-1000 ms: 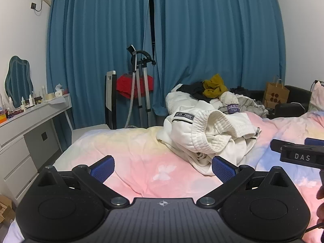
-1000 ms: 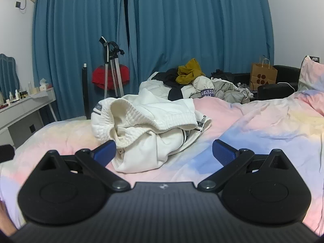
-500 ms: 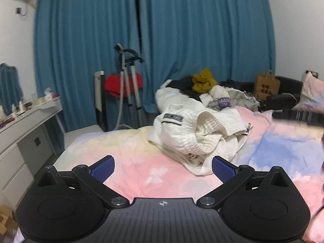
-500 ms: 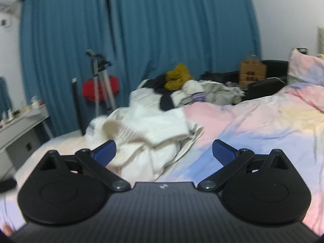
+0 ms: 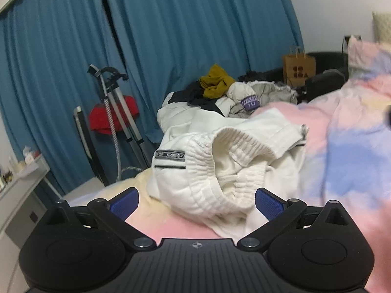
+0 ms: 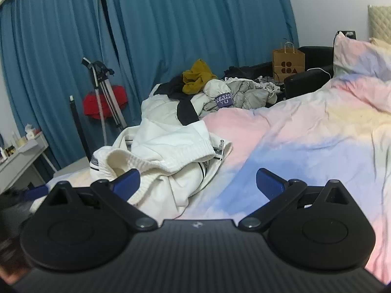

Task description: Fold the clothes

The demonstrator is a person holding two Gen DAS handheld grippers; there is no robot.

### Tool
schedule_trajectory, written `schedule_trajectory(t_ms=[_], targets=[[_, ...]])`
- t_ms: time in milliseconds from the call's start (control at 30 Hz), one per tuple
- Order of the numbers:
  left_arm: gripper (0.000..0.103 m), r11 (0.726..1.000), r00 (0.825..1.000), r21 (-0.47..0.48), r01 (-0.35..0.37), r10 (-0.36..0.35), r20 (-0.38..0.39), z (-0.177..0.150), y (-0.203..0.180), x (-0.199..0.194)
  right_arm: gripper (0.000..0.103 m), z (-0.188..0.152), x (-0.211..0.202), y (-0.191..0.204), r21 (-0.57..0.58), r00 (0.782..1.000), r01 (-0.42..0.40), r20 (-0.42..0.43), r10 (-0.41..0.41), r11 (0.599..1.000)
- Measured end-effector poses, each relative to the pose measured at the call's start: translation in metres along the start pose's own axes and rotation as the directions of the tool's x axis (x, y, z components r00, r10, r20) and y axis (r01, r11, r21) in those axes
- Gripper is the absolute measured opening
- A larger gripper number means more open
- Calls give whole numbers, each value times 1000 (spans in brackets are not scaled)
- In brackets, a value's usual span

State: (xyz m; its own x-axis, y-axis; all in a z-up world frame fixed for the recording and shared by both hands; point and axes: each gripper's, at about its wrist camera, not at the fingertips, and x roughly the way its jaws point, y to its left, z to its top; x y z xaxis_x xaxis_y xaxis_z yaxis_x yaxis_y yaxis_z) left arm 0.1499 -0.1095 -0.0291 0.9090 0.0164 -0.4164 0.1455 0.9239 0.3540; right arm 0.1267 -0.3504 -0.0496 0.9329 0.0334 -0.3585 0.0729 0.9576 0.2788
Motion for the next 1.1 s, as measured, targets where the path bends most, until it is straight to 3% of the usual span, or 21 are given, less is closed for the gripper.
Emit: schedule_trajectory(t_ms=[200,267,333,367,467,633,767,967,1100], targets=[[97,1000,1000,-4,0,0,26,5,1,77,103,-30,35,-15,14,1000,-18,-13,18,1000],[85,1000,999,-12,-6,7,38,9,4,97,103,-32,49,-17,5,1000,-20,-11,20,1000],[79,999,999,-34,-4,6,53,13,8,113,103,-35,60,-19,-6,1000,-15,10,15,1000],[69,999,998,-52,1,2,62,15,11,119,103,-36,64,-19,-14,1000,-10,23,11,1000],[58,994,997,-107,19,-11,81,21,23,124,103,-43,78,-22,-33,999,1,41,0,999],[45,962,992,-264,62,-31,120,23,74,95,103,-51,95,-19,-37,1000,1,15,0,999],[22,957,989,-285,58,-16,149,18,113,54,103,-52,83,-4,-111,998,-37,46,43,993],[16,946,986,-319,53,0,164,0,166,3,103,-58,65,20,-183,998,-62,15,65,981],[16,928,990,-369,55,-4,138,-29,196,-8,103,-73,54,39,-215,995,-101,-48,93,971]])
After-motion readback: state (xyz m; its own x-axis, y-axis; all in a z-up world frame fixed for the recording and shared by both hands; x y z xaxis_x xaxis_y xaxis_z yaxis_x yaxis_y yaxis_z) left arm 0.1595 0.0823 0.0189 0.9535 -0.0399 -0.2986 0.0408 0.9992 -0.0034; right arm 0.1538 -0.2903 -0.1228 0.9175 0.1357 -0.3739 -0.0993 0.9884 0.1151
